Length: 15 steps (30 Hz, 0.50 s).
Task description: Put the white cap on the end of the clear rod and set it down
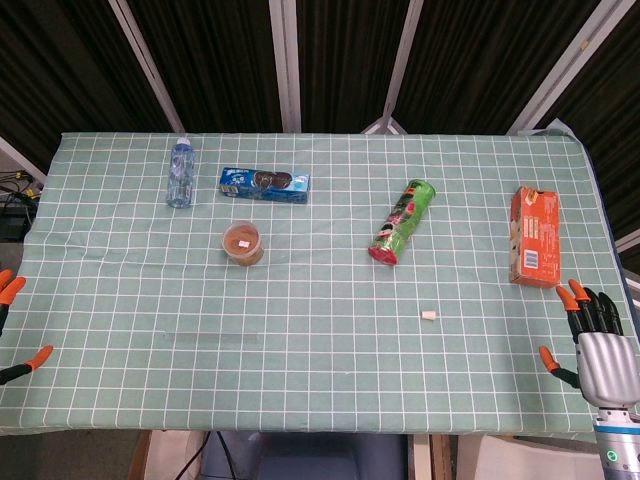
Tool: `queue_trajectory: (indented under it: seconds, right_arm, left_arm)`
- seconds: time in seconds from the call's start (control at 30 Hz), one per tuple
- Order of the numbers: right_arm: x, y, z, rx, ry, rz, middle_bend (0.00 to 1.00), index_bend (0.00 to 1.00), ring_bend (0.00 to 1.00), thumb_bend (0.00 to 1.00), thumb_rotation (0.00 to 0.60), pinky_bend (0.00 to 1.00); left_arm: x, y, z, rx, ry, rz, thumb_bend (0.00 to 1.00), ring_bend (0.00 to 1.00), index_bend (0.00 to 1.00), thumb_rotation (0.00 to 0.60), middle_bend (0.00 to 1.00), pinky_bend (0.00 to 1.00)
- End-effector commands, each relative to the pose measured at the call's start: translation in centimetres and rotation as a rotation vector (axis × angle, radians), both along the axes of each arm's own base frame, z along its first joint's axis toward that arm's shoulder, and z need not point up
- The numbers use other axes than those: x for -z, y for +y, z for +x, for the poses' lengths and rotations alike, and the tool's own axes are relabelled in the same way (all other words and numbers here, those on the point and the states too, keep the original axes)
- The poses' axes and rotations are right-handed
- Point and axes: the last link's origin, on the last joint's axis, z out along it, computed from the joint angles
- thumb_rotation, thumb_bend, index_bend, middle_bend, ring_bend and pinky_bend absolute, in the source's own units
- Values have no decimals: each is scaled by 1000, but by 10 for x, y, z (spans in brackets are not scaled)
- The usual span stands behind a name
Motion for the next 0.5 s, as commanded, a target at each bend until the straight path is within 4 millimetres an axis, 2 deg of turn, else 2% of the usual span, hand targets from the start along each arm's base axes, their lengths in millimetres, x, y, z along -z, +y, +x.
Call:
queue_trajectory:
  seconds: [0.03,0.5]
  right_arm:
    - [0,0,0,-3,-1,-2,0,0,0,323,600,0]
    - [0,-1,0,2,-9,-7,0,0,0,322,600,0]
  left_arm:
    - [0,0,0,0,1,-1,178,0,51,600,11,0]
    - [7,1,0,-19,37,-73,178,0,89,600,13,0]
